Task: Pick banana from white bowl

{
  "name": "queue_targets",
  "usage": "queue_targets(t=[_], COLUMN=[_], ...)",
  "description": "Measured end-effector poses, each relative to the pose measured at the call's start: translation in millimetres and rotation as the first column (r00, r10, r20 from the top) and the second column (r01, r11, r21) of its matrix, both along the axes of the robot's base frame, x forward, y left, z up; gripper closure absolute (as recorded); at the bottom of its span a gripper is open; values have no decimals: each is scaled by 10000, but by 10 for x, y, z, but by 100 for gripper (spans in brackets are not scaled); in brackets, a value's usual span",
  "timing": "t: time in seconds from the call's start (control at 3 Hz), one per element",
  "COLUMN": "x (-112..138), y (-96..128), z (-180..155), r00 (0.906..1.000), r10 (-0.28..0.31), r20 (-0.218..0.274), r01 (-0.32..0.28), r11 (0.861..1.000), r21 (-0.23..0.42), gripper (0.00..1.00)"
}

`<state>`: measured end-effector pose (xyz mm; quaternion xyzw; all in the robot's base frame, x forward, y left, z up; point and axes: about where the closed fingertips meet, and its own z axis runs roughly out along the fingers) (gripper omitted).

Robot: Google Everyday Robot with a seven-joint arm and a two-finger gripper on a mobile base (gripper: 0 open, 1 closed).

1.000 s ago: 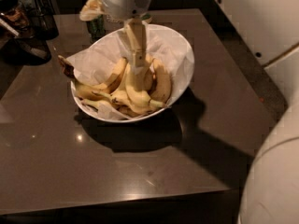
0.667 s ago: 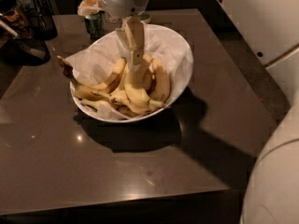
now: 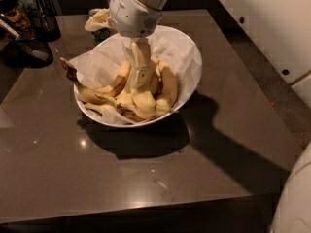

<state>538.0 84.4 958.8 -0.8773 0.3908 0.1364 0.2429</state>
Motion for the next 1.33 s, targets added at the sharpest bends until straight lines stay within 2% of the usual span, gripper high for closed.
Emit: queue_targets(t=[0.67, 1.0, 1.33], x=[27, 80, 85], y=[-19, -207, -238], z=[90, 274, 305], r00=[9999, 9993, 9992], r10=[32, -168, -196], r20=[170, 339, 362], r01=[-29, 186, 216], r11=[9998, 9984, 9982], r21=[-196, -542, -561], gripper=[0, 0, 0])
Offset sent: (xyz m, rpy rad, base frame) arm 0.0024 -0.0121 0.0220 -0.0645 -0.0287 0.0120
